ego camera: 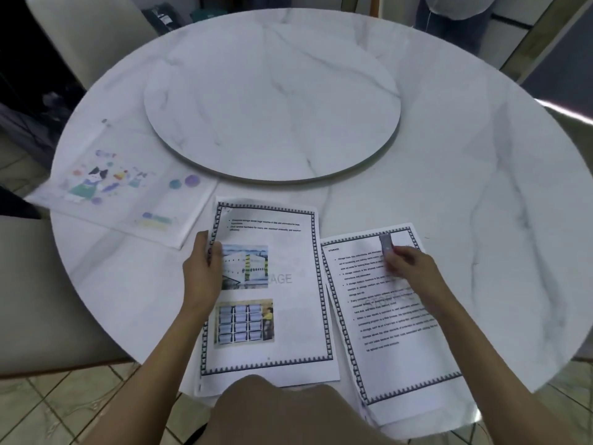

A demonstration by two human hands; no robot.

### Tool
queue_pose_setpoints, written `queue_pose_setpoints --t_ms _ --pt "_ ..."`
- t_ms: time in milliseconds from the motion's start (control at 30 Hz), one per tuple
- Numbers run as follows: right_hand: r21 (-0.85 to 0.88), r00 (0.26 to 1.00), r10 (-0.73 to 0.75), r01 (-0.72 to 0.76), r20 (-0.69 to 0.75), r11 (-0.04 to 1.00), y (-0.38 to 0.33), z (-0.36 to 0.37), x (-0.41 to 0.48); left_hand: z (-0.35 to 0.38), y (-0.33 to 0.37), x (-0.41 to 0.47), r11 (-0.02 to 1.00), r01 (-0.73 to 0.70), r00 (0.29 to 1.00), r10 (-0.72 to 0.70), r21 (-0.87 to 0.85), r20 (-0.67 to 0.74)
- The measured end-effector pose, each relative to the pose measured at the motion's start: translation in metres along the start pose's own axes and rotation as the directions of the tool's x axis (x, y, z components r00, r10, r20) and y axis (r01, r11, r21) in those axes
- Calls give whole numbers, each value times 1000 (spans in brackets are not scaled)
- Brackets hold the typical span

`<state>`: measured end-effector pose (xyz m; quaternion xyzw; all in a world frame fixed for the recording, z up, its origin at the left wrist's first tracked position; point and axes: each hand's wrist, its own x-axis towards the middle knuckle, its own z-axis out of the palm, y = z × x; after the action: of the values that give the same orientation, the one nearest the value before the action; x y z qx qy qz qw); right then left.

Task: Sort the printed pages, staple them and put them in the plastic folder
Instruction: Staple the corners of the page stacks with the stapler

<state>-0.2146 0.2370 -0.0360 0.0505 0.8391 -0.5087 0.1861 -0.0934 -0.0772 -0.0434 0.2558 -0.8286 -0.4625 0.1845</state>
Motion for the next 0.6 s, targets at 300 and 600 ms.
queue_pose_setpoints --t_ms 300,600 --pt "716 951 -88 -161 297 679 -62 73 -12 -9 10 -5 999 -38 999 38 -9 23" --pt "321 868 -485 433 103 842 -143 129 -31 -18 21 -8 991 -107 988 115 -82 102"
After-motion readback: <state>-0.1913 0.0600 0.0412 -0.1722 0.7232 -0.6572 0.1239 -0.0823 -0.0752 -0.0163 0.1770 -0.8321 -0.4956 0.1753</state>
